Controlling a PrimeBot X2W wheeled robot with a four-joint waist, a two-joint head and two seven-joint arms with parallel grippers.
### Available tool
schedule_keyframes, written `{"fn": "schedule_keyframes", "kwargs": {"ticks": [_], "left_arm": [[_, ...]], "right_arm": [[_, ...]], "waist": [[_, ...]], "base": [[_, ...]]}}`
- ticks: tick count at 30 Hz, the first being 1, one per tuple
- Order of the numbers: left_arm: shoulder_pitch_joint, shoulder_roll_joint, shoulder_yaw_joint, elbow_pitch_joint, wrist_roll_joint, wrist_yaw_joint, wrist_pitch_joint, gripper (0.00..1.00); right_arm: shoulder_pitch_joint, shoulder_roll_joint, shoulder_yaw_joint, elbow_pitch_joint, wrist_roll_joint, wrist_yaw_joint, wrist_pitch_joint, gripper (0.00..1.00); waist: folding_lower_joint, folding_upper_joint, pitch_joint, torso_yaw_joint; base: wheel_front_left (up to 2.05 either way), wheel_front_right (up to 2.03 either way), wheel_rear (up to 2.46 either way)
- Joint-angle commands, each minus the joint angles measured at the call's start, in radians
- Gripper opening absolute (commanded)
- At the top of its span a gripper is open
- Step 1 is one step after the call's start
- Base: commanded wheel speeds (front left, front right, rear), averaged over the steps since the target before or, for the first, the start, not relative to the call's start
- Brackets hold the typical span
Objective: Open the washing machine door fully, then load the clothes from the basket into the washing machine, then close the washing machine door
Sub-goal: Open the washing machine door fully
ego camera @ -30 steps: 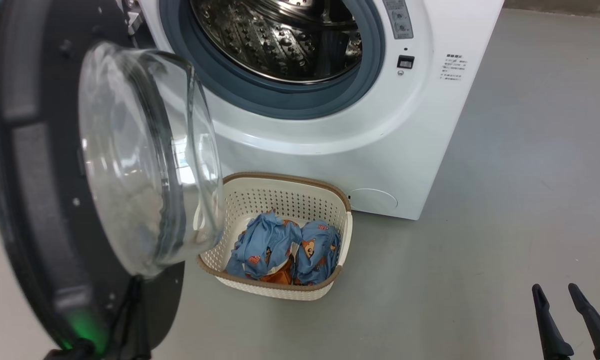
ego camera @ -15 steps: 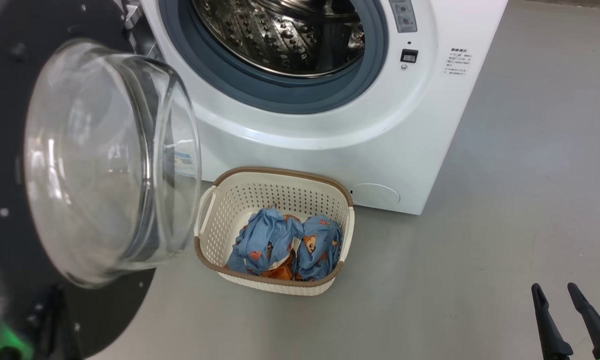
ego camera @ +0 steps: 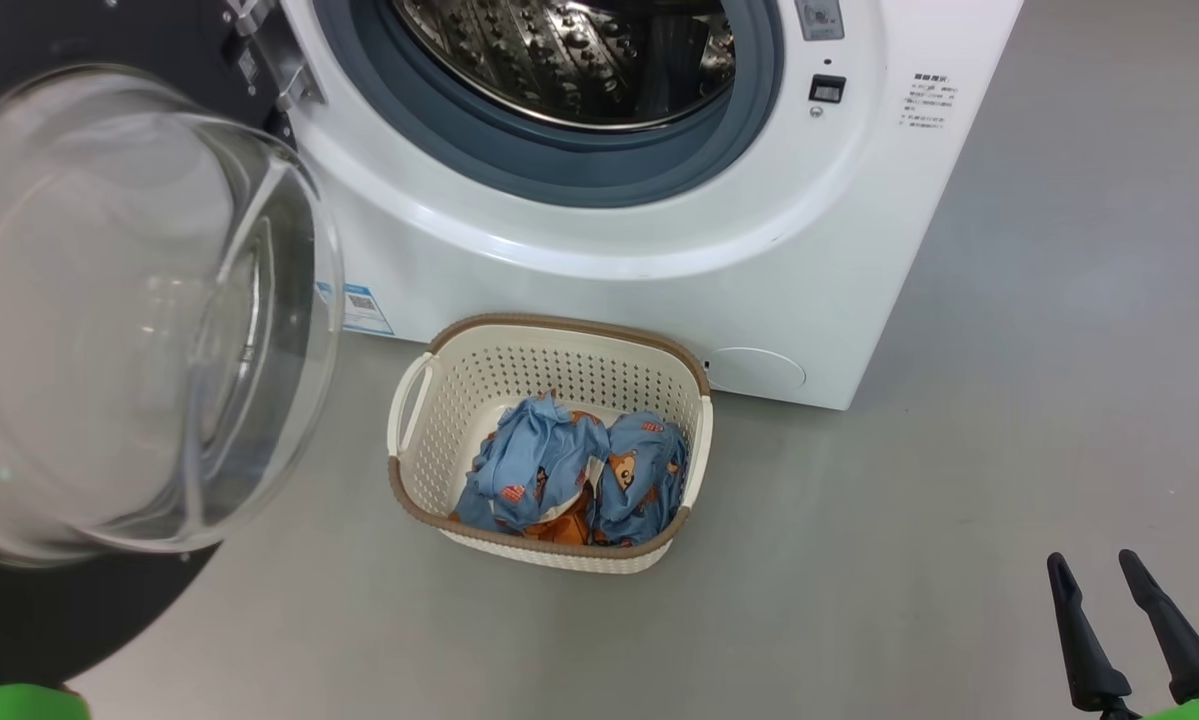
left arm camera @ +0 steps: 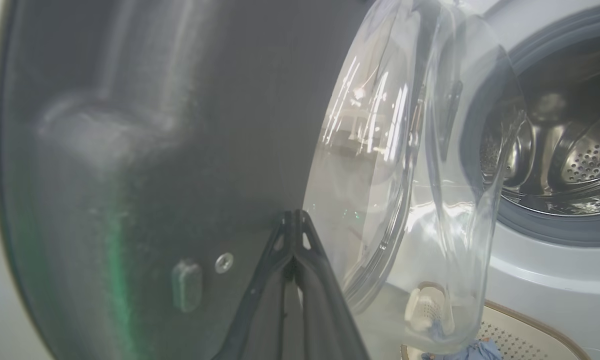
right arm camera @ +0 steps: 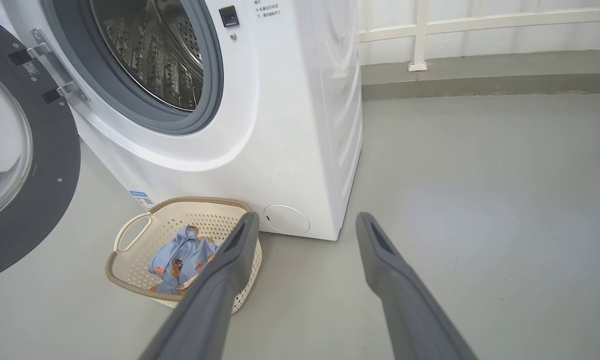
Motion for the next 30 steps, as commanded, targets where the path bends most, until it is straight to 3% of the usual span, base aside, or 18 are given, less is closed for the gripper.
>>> {"fn": "schedule_keyframes", "kwargs": {"ticks": [1,12,23,30], "left_arm": [[-0.043,0.046,0.060,-0.010,0.011,0.001,-0.006,0.00],[-0.127,0.093,0.181,0.083,0.052,-0.029,-0.006,0.00],[-0.289,0.187,0.259,0.252,0.094,-0.076,-0.006,0.00],[-0.367,0.239,0.292,0.346,0.128,-0.079,-0.006,0.00]], "right_arm": [[-0.021,-0.024,0.023,-0.025,0.001,0.006,-0.012,1.00],[-0.037,-0.033,0.032,-0.029,0.005,0.006,-0.012,1.00],[-0.068,-0.059,0.039,-0.044,0.010,0.006,-0.012,1.00],[-0.093,-0.077,0.040,-0.052,0.015,0.006,-0.012,1.00]], "waist": [[0.0000,0.0000,0.003,-0.002],[0.0000,0.0000,0.039,-0.010],[0.0000,0.0000,0.112,-0.012],[0.0000,0.0000,0.169,-0.020]], "base": [[0.00,0.00,0.00],[0.00,0.00,0.00],[0.00,0.00,0.00],[0.00,0.00,0.00]]}}
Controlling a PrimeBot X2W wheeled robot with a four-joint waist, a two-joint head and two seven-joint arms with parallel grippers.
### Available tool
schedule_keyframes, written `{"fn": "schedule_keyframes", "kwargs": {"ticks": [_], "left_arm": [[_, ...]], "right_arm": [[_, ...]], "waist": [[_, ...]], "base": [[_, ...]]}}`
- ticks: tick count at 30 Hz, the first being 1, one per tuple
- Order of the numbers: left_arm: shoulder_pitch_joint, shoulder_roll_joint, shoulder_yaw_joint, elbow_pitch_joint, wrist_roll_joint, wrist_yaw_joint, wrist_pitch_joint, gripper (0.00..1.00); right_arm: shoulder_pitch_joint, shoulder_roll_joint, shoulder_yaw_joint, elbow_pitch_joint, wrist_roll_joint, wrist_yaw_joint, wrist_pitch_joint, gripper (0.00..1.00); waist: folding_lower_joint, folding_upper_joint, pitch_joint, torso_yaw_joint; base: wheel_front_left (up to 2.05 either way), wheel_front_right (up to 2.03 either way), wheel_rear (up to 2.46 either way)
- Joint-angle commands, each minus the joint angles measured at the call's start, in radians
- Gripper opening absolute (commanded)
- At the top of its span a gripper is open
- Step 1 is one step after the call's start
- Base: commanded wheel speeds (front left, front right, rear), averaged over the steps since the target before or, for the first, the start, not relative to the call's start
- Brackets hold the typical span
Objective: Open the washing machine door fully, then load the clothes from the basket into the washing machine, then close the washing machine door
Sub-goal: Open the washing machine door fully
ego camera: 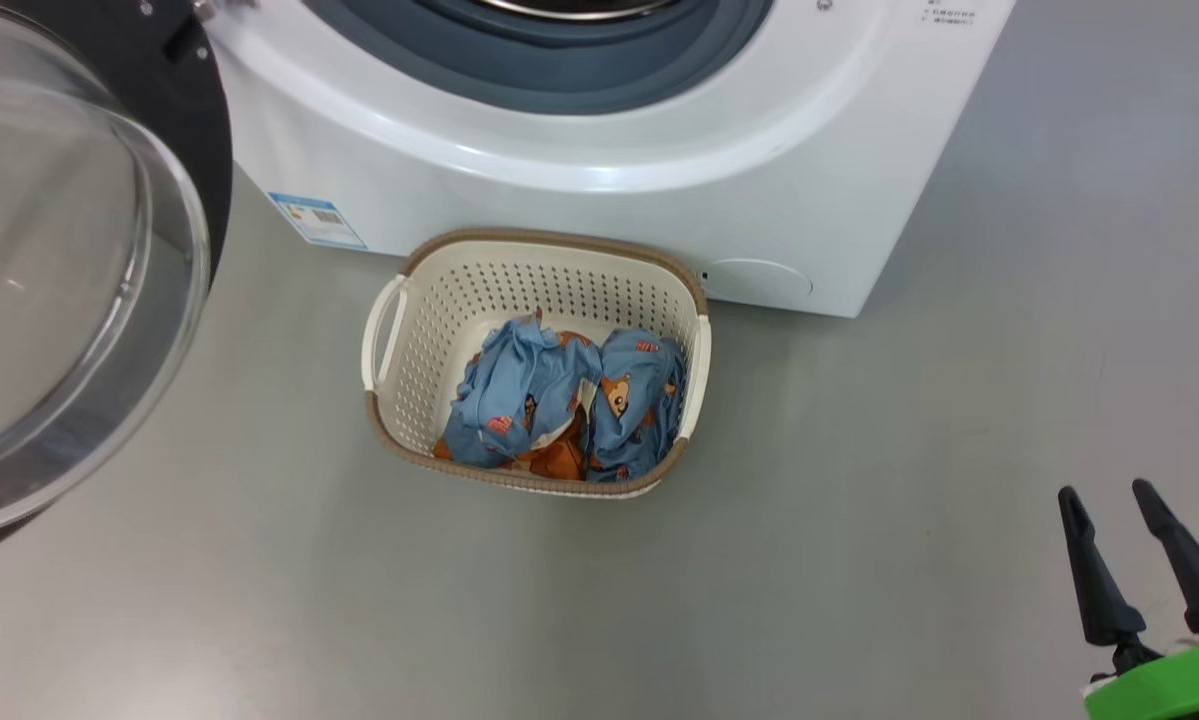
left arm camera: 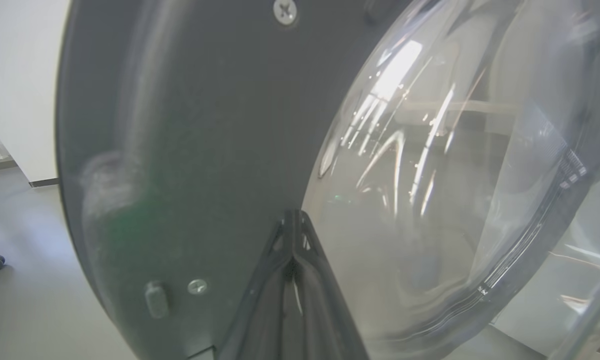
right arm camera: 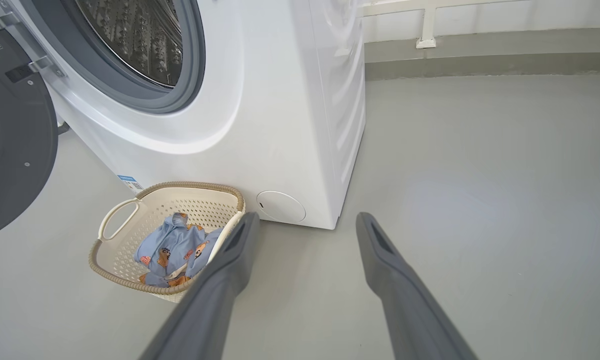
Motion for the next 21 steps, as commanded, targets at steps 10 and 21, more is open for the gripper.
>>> {"fn": "schedule_keyframes", "kwargs": {"ticks": [10,21], "left_arm": [[-0.069,0.094,0.068,0.009,0.047,0.043,-0.005,0.00],[0.013,-0.036,0.017,-0.120,0.077,0.085,-0.005,0.00]], "right_arm": [[-0.047,-0.039,0.018,-0.031,0.009,0.006,-0.012,1.00],[-0.048,-0.033,0.029,-0.023,0.008,0.006,-0.012,1.00]], "waist": [[-0.0001,0.0000,0.059,-0.011],[-0.0001,0.0000,0.027,-0.007]], "base": [[0.00,0.00,0.00],[0.00,0.00,0.00]]}}
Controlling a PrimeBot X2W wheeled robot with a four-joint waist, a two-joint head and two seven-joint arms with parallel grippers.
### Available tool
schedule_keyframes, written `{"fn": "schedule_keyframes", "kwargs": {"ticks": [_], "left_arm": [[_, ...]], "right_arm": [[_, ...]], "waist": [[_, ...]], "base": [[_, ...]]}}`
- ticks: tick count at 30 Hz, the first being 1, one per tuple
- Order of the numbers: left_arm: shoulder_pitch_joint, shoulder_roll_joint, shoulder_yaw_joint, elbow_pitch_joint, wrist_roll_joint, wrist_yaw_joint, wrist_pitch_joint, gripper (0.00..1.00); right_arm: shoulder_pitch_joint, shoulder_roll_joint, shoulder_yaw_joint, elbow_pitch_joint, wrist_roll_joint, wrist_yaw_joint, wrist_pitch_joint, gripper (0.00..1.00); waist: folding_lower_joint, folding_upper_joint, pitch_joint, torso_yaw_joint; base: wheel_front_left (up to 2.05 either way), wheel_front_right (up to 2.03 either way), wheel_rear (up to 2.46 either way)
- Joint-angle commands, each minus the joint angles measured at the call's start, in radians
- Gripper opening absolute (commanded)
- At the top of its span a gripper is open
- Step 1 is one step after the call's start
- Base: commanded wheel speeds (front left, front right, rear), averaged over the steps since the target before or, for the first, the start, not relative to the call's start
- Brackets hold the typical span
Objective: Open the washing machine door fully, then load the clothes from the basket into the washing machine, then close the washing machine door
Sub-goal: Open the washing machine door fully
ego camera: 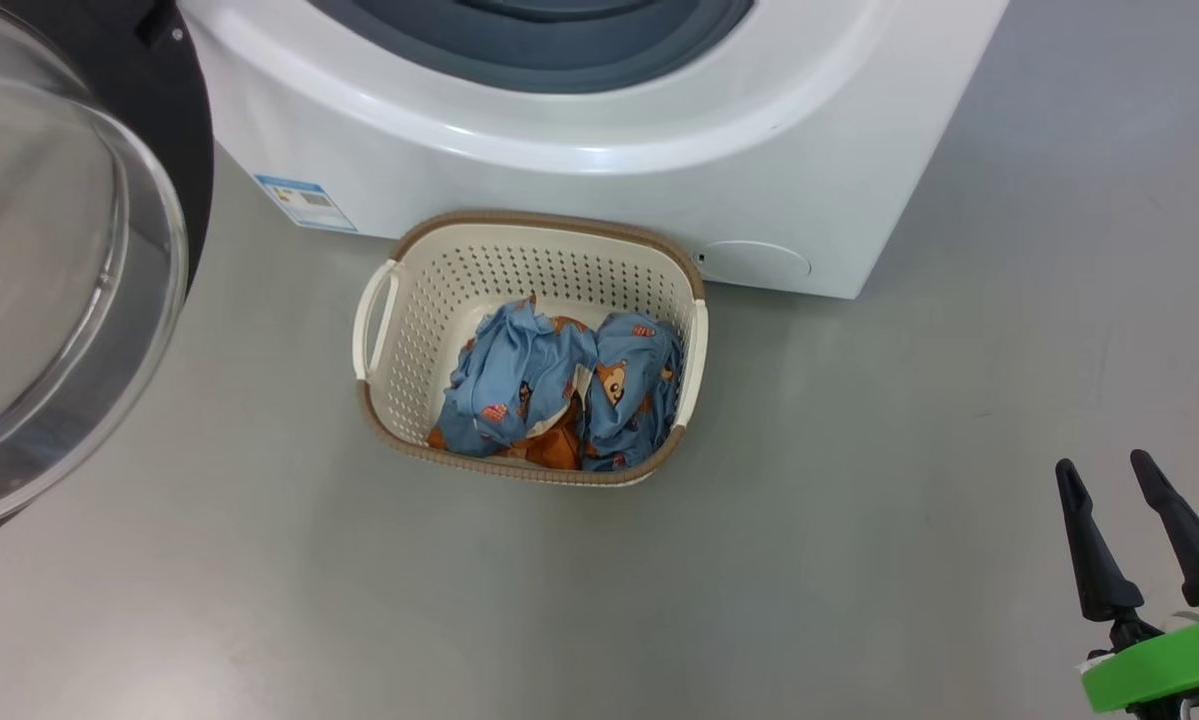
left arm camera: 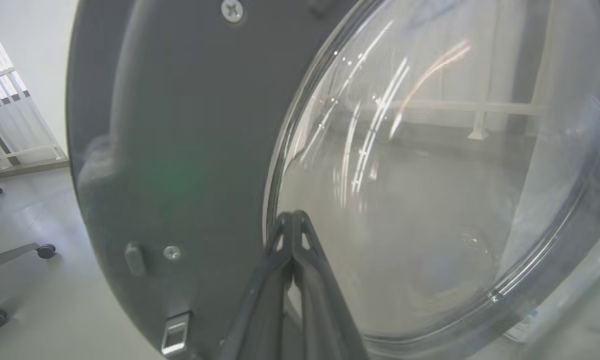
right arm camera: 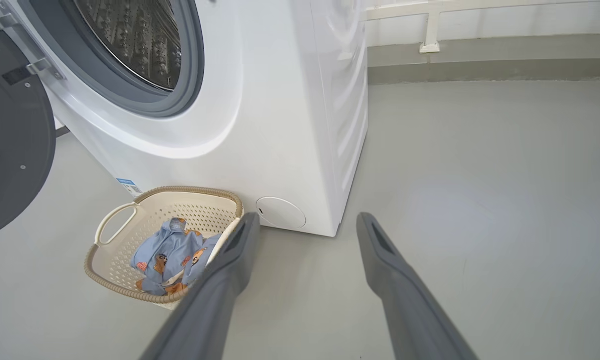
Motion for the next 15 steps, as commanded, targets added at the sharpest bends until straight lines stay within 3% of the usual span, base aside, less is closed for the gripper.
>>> {"fn": "schedule_keyframes", "kwargs": {"ticks": [1,6,7,10,13,14,15], "left_arm": [[0.048,0.022,0.011,-0.053,0.016,0.006,-0.005,0.00],[0.144,-0.076,-0.022,-0.163,0.004,-0.016,-0.005,0.00],[0.164,-0.087,-0.029,-0.178,0.002,-0.024,-0.005,0.05],[0.203,-0.102,-0.045,-0.199,-0.026,-0.079,-0.005,0.40],[0.237,-0.116,-0.061,-0.213,-0.050,-0.127,-0.005,0.49],[0.249,-0.120,-0.069,-0.216,-0.053,-0.140,-0.005,0.69],[0.259,-0.125,-0.076,-0.220,-0.057,-0.151,-0.005,0.81]], "right_arm": [[0.001,-0.015,0.023,-0.018,0.006,0.006,-0.012,1.00],[0.012,-0.010,0.030,-0.012,0.005,0.006,-0.012,1.00],[0.016,-0.008,0.030,-0.011,0.005,0.006,-0.012,1.00],[0.028,-0.005,0.032,-0.009,0.003,0.006,-0.012,1.00],[0.040,-0.001,0.030,-0.007,0.002,0.006,-0.012,1.00],[0.044,0.000,0.030,-0.005,0.002,0.006,-0.012,1.00],[0.048,0.001,0.029,-0.003,0.002,0.006,-0.012,1.00]], "waist": [[0.0000,0.0000,-0.020,0.000],[0.0000,0.0000,-0.067,0.001],[0.0000,0.0000,-0.077,0.001],[0.0000,0.0000,-0.107,0.002],[0.0000,0.0000,-0.134,0.002],[0.0000,0.0000,-0.142,0.002],[0.0000,0.0000,-0.150,0.002]], "base": [[0.00,0.00,0.00],[0.00,0.00,0.00],[0.00,0.00,0.00],[0.00,0.00,0.00],[0.00,0.00,0.00],[0.00,0.00,0.00],[0.00,0.00,0.00]]}}
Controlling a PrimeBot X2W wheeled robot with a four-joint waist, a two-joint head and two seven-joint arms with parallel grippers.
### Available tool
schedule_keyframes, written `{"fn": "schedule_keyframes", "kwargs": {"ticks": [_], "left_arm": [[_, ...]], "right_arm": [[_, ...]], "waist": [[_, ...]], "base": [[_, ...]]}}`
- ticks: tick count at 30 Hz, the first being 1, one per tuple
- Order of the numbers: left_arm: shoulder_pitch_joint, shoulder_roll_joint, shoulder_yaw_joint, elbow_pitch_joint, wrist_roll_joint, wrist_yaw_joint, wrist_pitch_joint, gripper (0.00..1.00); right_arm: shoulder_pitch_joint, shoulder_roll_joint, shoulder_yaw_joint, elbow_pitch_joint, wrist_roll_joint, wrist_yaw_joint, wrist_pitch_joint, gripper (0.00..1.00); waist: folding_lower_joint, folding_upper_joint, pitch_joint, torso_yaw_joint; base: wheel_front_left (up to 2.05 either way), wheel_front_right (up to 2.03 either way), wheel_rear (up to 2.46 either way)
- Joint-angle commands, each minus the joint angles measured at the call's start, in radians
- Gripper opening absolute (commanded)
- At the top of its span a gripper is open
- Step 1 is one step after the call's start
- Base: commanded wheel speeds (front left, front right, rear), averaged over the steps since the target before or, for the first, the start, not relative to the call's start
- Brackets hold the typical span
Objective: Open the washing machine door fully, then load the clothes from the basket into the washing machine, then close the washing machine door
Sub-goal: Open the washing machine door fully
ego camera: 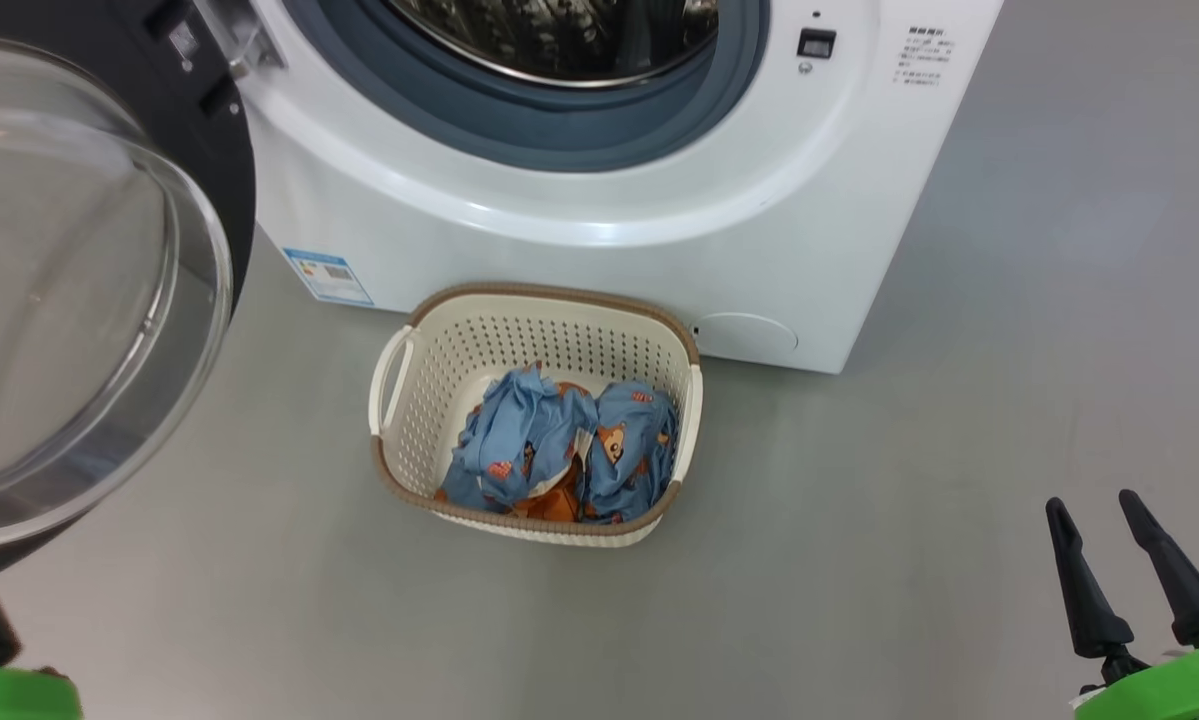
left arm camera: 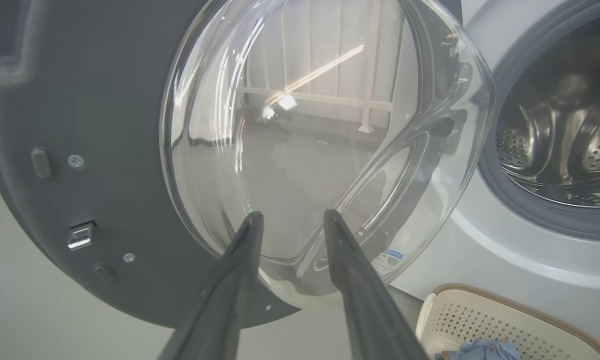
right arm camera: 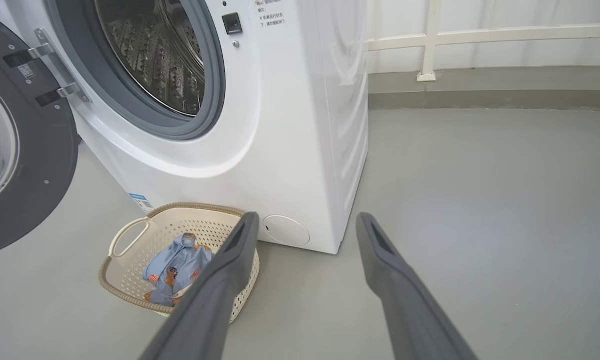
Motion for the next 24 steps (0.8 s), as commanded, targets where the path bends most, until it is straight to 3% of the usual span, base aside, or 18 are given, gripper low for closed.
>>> {"fn": "schedule_keyframes", "kwargs": {"ticks": [1,2,12,24], "left_arm": [[0.021,0.024,0.016,-0.037,-0.016,-0.019,-0.006,0.92],[0.031,0.021,0.008,-0.040,-0.020,-0.033,-0.006,1.00],[0.079,0.007,-0.049,-0.021,-0.068,-0.151,-0.006,1.00],[0.094,0.015,-0.235,0.004,-0.124,-0.165,-0.006,1.00]], "right_arm": [[0.013,-0.010,0.022,-0.017,0.001,0.006,-0.012,1.00],[0.016,-0.007,0.021,-0.016,0.000,0.006,-0.012,1.00],[0.046,0.011,0.024,-0.011,-0.003,0.006,-0.012,1.00],[0.053,0.017,0.025,-0.008,-0.004,0.006,-0.012,1.00]], "waist": [[0.0000,-0.0001,-0.035,0.000],[0.0000,-0.0001,-0.043,-0.002],[0.0000,-0.0001,-0.110,-0.037],[0.0000,-0.0001,-0.135,-0.137]], "base": [[0.00,0.00,0.00],[0.00,0.00,0.00],[0.00,0.00,0.00],[0.00,0.00,0.00]]}}
